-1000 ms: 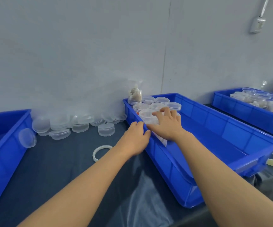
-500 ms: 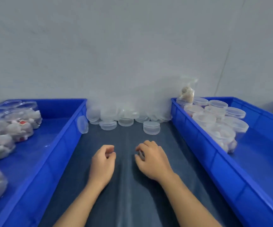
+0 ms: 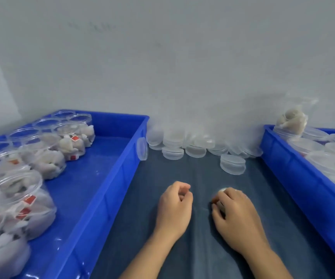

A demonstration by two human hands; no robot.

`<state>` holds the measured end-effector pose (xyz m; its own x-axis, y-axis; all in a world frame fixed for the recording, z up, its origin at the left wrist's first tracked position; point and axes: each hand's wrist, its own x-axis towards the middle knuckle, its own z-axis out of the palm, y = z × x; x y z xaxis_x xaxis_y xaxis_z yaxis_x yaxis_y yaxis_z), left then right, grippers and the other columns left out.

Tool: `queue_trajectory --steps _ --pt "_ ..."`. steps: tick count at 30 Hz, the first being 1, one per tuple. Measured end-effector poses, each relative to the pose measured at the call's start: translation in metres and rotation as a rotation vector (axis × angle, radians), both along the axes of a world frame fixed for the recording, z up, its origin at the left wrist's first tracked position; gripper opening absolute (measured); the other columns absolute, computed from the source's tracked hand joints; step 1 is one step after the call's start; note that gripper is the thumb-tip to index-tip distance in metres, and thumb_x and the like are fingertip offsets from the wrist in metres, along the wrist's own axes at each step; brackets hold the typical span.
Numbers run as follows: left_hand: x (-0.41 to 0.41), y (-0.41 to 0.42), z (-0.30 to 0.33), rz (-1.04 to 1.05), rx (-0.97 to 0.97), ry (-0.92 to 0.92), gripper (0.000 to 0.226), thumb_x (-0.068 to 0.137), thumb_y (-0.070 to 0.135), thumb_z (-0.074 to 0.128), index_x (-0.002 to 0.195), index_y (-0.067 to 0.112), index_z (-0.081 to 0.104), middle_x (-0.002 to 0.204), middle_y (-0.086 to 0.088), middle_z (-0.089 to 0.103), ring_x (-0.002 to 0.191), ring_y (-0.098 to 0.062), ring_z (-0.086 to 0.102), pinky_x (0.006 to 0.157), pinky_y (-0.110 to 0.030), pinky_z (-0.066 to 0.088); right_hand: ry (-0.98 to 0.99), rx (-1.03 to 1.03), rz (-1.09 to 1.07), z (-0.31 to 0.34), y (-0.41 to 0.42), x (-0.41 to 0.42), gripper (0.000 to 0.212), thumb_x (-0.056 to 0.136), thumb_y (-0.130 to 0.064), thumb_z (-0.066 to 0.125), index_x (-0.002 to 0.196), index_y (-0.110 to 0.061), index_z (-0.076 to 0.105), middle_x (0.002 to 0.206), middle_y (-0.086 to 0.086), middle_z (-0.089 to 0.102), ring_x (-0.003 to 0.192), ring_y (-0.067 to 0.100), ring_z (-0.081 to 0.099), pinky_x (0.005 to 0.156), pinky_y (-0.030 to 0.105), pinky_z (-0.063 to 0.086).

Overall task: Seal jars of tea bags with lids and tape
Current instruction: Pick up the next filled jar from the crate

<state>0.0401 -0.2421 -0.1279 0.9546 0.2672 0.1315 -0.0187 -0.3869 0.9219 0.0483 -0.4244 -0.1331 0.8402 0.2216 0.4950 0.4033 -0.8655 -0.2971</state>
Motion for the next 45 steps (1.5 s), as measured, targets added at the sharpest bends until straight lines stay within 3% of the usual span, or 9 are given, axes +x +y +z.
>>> queue_trajectory --steps 8,14,17,20,26,31,38,42,45 --pt "-0.021 0.012 0.019 -0.156 0.211 0.099 0.022 0.101 0.024 0.058 0.117 0.021 0.072 0.119 0.008 0.071 0.109 -0.009 0.065 0.098 -0.024 0.049 -0.228 -0.083 -0.069 0.011 0.012 -0.005 0.004 0.082 -0.016 0.077 0.082 -0.02 0.078 0.097 0.003 0.063 0.084 0.033 0.056 0.068 0.039 0.04" --pt "-0.078 0.027 0.08 -0.161 0.272 -0.017 0.031 0.101 0.034 0.035 0.115 0.026 0.062 0.11 0.004 0.069 0.101 -0.018 0.066 0.088 -0.039 0.057 -0.289 0.117 0.226 0.06 0.085 -0.019 0.021 0.085 -0.007 0.076 0.103 -0.016 0.08 0.103 0.002 0.066 0.091 0.029 0.059 0.074 0.047 0.048" --pt "-0.11 0.04 0.123 -0.038 0.291 -0.23 0.021 0.1 0.04 0.031 0.104 0.032 0.05 0.095 0.012 0.062 0.086 -0.008 0.064 0.072 -0.029 0.055 -0.197 0.452 0.47 0.106 0.132 -0.032 0.03 0.09 -0.013 0.058 0.115 -0.023 0.071 0.105 -0.009 0.064 0.096 0.017 0.06 0.08 0.031 0.048" --pt "-0.13 0.074 0.159 0.021 0.336 -0.32 0.027 0.1 0.035 0.027 0.112 0.03 0.051 0.098 0.014 0.063 0.089 -0.005 0.064 0.074 -0.029 0.055 -0.114 0.674 0.649 0.143 0.184 -0.042 0.038 0.094 -0.003 0.058 0.122 -0.027 0.064 0.105 -0.012 0.062 0.095 0.009 0.061 0.081 0.015 0.045" --pt "-0.127 0.193 0.17 0.228 0.878 0.083 0.023 0.104 0.01 0.044 0.117 0.012 0.063 0.11 -0.007 0.068 0.095 -0.023 0.065 0.077 -0.037 0.052 0.14 0.142 0.757 0.15 0.273 -0.043 0.044 0.093 -0.01 0.061 0.134 -0.024 0.058 0.121 -0.004 0.057 0.107 0.021 0.059 0.09 0.047 0.053" --pt "-0.12 0.244 0.132 0.273 1.138 0.37 0.04 0.101 0.031 0.063 0.138 0.017 0.055 0.122 -0.007 0.072 0.108 -0.03 0.07 0.077 -0.037 0.046 0.363 -0.143 0.759 0.126 0.31 -0.042 0.062 0.093 -0.023 0.067 0.146 -0.036 0.039 0.143 -0.001 0.05 0.125 0.032 0.055 0.1 0.053 0.05" --pt "-0.106 0.241 0.117 0.438 1.021 0.049 0.039 0.091 0.011 0.067 0.127 0.022 0.06 0.104 -0.001 0.075 0.096 -0.027 0.072 0.073 -0.039 0.048 0.417 0.08 0.793 0.123 0.31 -0.038 0.071 0.084 -0.02 0.074 0.141 -0.038 0.035 0.124 -0.001 0.064 0.103 0.025 0.064 0.088 0.05 0.057" --pt "-0.106 0.225 0.138 0.415 0.959 -0.169 0.036 0.086 0.005 0.073 0.117 0.02 0.062 0.093 -0.002 0.072 0.083 -0.027 0.069 0.067 -0.036 0.047 0.285 0.263 0.809 0.137 0.301 -0.035 0.069 0.084 -0.01 0.069 0.142 -0.034 0.042 0.124 -0.007 0.058 0.111 0.022 0.06 0.094 0.051 0.053" --pt "-0.107 0.207 0.17 0.359 0.953 -0.331 0.028 0.085 -0.005 0.064 0.105 0.015 0.063 0.087 0.001 0.065 0.077 -0.021 0.057 0.066 -0.033 0.037 0.173 0.383 0.813 0.155 0.286 -0.034 0.086 0.075 -0.007 0.078 0.15 -0.027 0.041 0.131 -0.005 0.055 0.12 0.019 0.055 0.098 0.05 0.053"
